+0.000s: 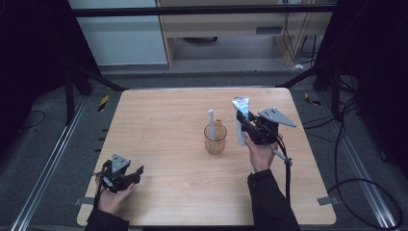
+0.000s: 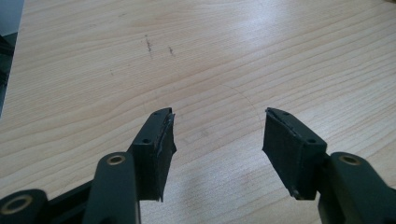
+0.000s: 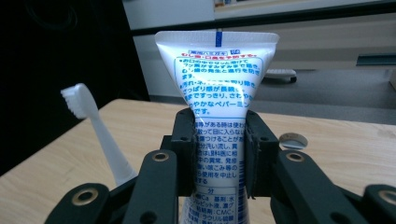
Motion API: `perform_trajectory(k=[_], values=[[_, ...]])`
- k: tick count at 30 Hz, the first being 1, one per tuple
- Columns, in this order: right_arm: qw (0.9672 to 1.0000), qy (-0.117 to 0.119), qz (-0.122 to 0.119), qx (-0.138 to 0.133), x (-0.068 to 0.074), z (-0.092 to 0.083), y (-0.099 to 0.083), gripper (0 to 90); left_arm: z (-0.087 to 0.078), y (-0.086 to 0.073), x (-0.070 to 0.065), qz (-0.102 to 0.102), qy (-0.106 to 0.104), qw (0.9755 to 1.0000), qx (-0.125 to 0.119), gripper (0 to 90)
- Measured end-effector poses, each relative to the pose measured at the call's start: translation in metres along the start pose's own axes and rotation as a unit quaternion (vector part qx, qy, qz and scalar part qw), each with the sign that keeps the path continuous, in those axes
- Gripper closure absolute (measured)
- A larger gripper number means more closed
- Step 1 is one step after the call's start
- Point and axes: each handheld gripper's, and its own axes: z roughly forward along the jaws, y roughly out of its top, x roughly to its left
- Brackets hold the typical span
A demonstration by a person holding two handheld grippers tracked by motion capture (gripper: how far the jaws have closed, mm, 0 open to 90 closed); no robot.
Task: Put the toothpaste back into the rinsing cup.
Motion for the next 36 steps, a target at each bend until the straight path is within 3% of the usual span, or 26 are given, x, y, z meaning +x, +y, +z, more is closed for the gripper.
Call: perform_trajectory(k=[19, 36], values=[[0.9987, -0.009, 0.014, -0.048, 0.005, 0.029, 0.011, 69.8, 0.0, 0.0, 0.001, -0.003, -0.001, 1.0, -0.001, 42.6], [0.9978, 0.0, 0.03, -0.06, 0.011, 0.052, 0.006, 69.7, 0.0, 0.0, 0.001, -0.003, -0.001, 1.0, -0.001, 42.7]])
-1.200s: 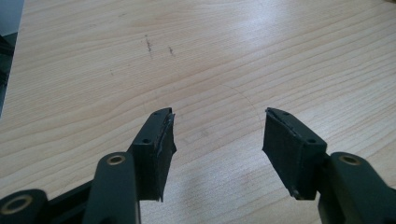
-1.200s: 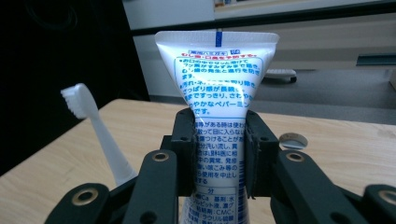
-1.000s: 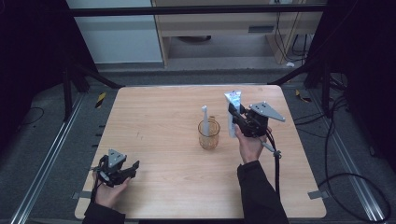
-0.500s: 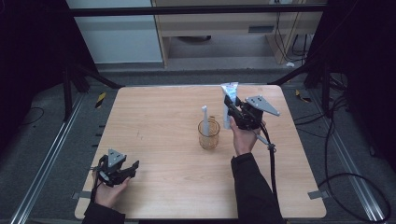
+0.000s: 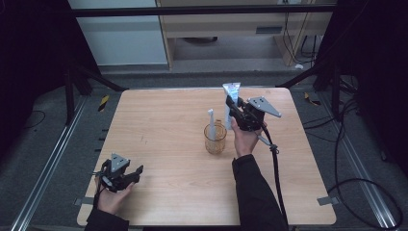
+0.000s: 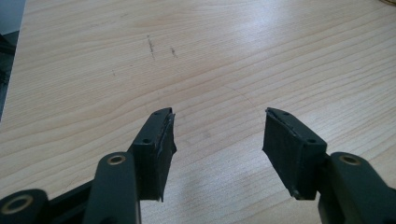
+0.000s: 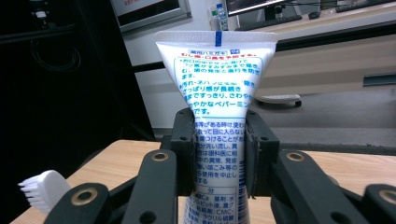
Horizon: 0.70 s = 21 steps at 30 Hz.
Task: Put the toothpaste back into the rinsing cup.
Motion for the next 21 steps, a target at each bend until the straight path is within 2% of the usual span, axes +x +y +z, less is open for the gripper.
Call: perform_trajectory(k=[12, 21], values=[[0.9998, 0.013, 0.008, 0.008, 0.006, 0.016, -0.012, 69.6, 0.0, 0.0, 0.001, -0.001, 0.0, 1.0, 0.001, 42.6], [0.9996, 0.016, 0.007, 0.024, 0.011, 0.026, -0.022, 69.4, 0.0, 0.0, 0.002, -0.002, 0.001, 1.0, 0.0, 42.7]])
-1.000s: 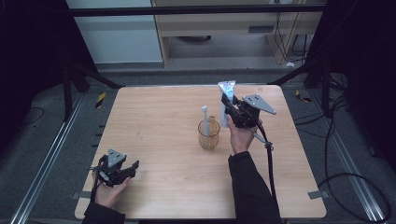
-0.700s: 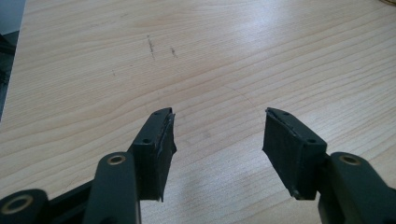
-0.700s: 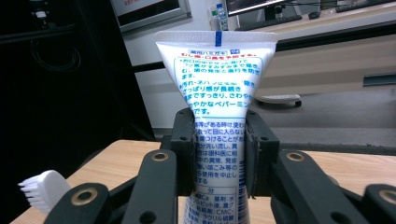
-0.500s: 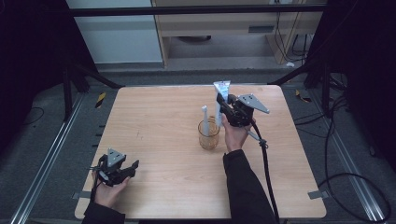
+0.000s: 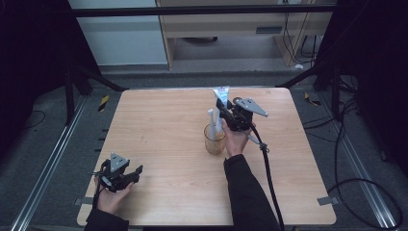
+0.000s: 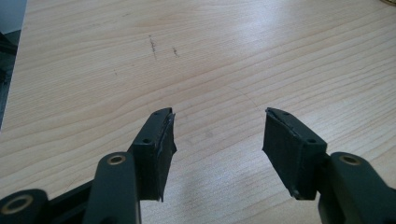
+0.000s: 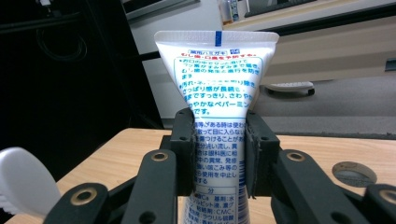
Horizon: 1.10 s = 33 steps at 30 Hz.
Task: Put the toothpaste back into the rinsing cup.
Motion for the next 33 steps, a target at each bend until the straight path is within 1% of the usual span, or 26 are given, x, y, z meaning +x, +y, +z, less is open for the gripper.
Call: perform_trajectory(k=[1, 4, 6, 8, 11, 15, 20, 22, 23, 25, 28, 33], values=[[1.0, 0.0, 0.003, 0.003, 0.001, 0.001, -0.001, 69.4, 0.0, 0.0, 0.0, 0.0, 0.0, 1.0, 0.0, 42.7], [1.0, -0.005, -0.003, 0.008, 0.0, 0.003, -0.005, 69.3, 0.0, 0.0, 0.0, -0.001, 0.0, 1.0, -0.001, 42.7], [0.9999, -0.005, 0.0, 0.013, 0.0, 0.004, -0.008, 69.2, 0.0, 0.0, 0.001, -0.002, 0.0, 1.0, -0.001, 42.7], [0.9998, -0.005, -0.005, 0.02, 0.0, 0.005, -0.01, 69.1, 0.0, 0.0, 0.0, -0.001, 0.0, 1.0, -0.001, 42.7], [0.9996, -0.006, -0.008, 0.025, 0.001, 0.007, -0.013, 68.9, 0.0, 0.0, 0.0, 0.0, 0.0, 1.0, 0.0, 42.7], [0.9991, -0.008, -0.01, 0.04, 0.001, 0.009, -0.017, 68.6, 0.0, 0.0, 0.0, -0.001, 0.0, 1.0, -0.001, 42.7], [0.9983, -0.006, -0.015, 0.056, 0.0, 0.008, -0.023, 68.0, 0.0, 0.0, 0.0, 0.0, 0.0, 1.0, 0.0, 42.7], [0.9981, -0.005, -0.013, 0.06, 0.0, 0.007, -0.025, 67.9, 0.0, 0.0, 0.0, 0.0, 0.0, 1.0, 0.0, 42.7], [0.9979, -0.004, -0.012, 0.064, -0.001, 0.007, -0.026, 67.7, 0.0, 0.0, 0.0, 0.0, 0.001, 1.0, 0.0, 42.7], [0.997, -0.002, -0.016, 0.076, -0.001, 0.008, -0.027, 67.4, 0.0, 0.0, 0.0, 0.0, 0.0, 1.0, 0.0, 42.7], [0.9961, 0.004, -0.025, 0.085, 0.0, 0.007, -0.027, 67.0, 0.0, 0.0, 0.0, 0.0, 0.001, 1.0, 0.0, 42.7], [0.9945, 0.008, -0.032, 0.099, 0.001, 0.004, -0.027, 66.6, -0.001, 0.0, 0.0, 0.001, 0.001, 1.0, 0.0, 42.6]])
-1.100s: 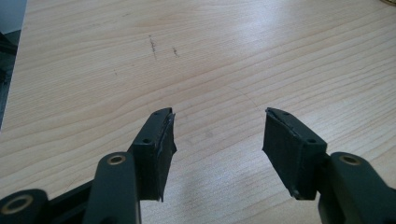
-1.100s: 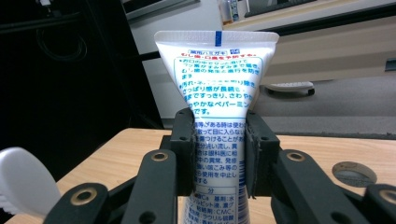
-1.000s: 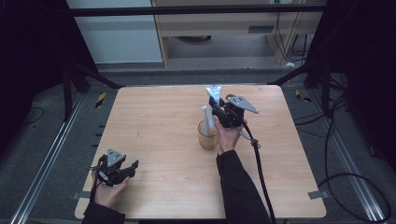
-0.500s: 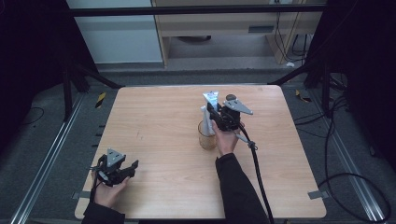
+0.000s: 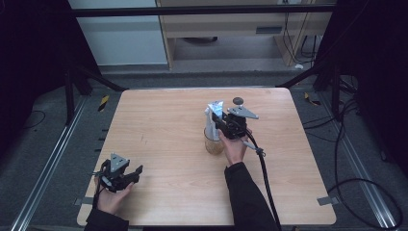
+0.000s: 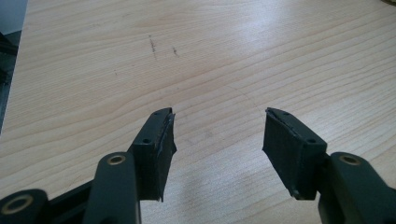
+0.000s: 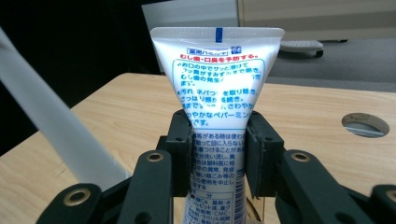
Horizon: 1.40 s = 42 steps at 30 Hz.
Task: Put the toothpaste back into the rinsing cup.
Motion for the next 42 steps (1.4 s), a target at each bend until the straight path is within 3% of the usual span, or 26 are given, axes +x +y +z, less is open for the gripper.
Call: perform_trajectory(k=[6, 16, 30, 35, 42], values=[[0.9994, 0.003, -0.02, 0.028, -0.001, -0.006, 0.0, 66.3, 0.0, 0.0, -0.001, 0.001, 0.0, 1.0, 0.0, 42.6], [0.9977, 0.007, -0.033, 0.059, -0.003, -0.016, -0.004, 64.6, 0.0, 0.0, -0.001, 0.002, 0.001, 1.0, 0.0, 42.7], [0.9907, 0.01, -0.072, 0.115, -0.001, -0.019, -0.013, 61.5, 0.0, 0.0, -0.002, 0.003, 0.0, 1.0, 0.0, 42.6], [0.9908, 0.014, -0.076, 0.111, 0.0, -0.022, -0.015, 58.5, 0.0, 0.0, -0.002, 0.004, 0.0, 1.0, 0.001, 42.6], [0.9919, 0.019, -0.08, 0.097, -0.002, -0.041, -0.009, 43.9, 0.0, 0.0, -0.003, 0.004, 0.0, 1.0, 0.001, 42.5]])
